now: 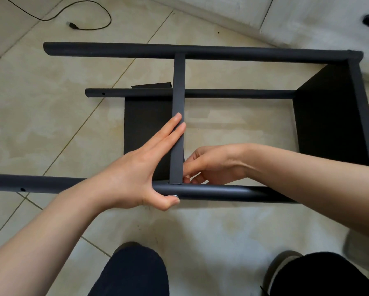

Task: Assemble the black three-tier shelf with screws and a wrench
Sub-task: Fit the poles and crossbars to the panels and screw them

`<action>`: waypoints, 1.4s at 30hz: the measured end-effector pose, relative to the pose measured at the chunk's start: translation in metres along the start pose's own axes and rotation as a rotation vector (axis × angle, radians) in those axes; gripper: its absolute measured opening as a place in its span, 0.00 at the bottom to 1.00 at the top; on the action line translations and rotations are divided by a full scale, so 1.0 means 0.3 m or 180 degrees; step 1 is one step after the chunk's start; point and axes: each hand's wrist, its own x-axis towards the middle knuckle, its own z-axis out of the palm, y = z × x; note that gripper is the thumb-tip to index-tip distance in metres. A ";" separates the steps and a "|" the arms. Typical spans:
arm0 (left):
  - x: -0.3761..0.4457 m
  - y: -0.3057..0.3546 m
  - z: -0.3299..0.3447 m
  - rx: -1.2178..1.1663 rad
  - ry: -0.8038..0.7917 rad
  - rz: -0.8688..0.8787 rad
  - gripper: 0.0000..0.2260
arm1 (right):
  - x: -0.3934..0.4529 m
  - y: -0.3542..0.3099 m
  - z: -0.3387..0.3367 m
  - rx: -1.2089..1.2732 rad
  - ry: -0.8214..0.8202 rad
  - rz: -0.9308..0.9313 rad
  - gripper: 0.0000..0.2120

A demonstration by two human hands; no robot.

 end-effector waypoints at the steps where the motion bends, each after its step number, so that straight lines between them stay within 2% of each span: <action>1: 0.000 0.000 0.000 -0.0002 0.0002 0.0007 0.55 | -0.006 -0.005 -0.006 0.0033 -0.0039 0.0012 0.11; 4: 0.002 0.001 -0.001 -0.0020 0.0026 0.0041 0.55 | -0.007 -0.005 -0.008 -0.0024 -0.0008 0.0069 0.14; 9: 0.001 0.005 -0.001 -0.0048 0.0007 0.0006 0.55 | 0.005 0.003 0.012 -0.0027 0.0060 0.0009 0.07; 15: 0.001 0.000 0.001 -0.0029 0.0025 0.0024 0.55 | -0.014 -0.004 -0.006 -0.0105 0.0000 0.0079 0.15; 22: 0.003 -0.002 -0.001 -0.0051 0.0038 0.0071 0.55 | -0.013 -0.012 0.003 -0.0051 -0.0004 0.0126 0.05; 29: 0.001 -0.002 0.000 -0.0043 0.0016 0.0060 0.55 | -0.001 0.004 0.010 -0.0095 0.0001 0.0053 0.15; 32: 0.003 -0.007 0.002 -0.0037 0.0005 0.0051 0.55 | -0.008 -0.003 0.007 -0.0019 -0.0030 0.0057 0.10; 37: 0.004 -0.015 0.010 -0.0023 0.0039 0.0045 0.55 | -0.014 -0.006 -0.006 0.0011 -0.0009 0.0108 0.13; 40: 0.004 -0.017 0.011 -0.0015 0.0058 0.0055 0.55 | -0.001 0.003 0.012 0.0017 0.0054 0.0018 0.07; 42: 0.005 -0.017 0.009 -0.0022 0.0067 0.0056 0.55 | 0.006 0.010 0.017 0.0033 0.0087 -0.0050 0.08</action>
